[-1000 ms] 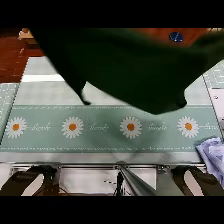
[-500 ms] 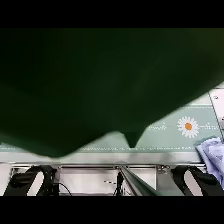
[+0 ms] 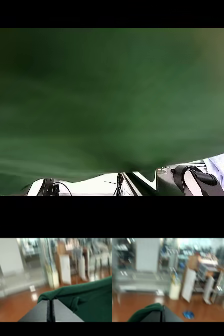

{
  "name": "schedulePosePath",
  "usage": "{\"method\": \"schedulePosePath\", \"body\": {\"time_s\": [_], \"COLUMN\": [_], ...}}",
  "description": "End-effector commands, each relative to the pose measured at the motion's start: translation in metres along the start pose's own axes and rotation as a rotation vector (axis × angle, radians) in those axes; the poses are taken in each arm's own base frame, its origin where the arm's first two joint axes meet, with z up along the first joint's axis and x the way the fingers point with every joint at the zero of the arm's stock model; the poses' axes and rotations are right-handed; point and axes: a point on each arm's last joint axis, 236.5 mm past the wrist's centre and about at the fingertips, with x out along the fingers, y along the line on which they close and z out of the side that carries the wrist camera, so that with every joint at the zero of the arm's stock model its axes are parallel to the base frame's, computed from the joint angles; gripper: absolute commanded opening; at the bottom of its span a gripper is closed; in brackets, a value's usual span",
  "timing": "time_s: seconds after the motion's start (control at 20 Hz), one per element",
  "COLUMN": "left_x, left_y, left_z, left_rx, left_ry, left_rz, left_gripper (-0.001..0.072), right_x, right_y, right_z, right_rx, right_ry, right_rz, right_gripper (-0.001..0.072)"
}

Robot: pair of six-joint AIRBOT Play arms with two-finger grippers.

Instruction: Fold the shirts.

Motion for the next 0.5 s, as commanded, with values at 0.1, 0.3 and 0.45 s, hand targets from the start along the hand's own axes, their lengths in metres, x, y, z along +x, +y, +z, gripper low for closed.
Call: {"method": "schedulePosePath", "body": {"time_s": [0.1, 0.3, 0.45], "left_x": [0.024, 0.076, 0.12], "left_y": [0.033, 0.058, 0.08], "left_z": [-0.085, -0.178, -0.272], "left_rx": [-0.162, -0.255, -0.342], "left_ry": [0.327, 0.591, 0.767], "left_rz": [0.082, 0.055, 0.05], "left_gripper": [0.0023, 0.0024, 0.0023], "right_x": [0.057, 0.163, 0.232], "right_y": [0.006, 0.055, 0.046], "right_z": [-0.082, -0.174, -0.263], "right_rx": [0.024, 0.17, 0.227], "right_ry": [0.362, 0.662, 0.873], "right_rz": [0.07, 0.339, 0.32], "right_gripper": [0.0023, 0.0023, 0.0023]}}
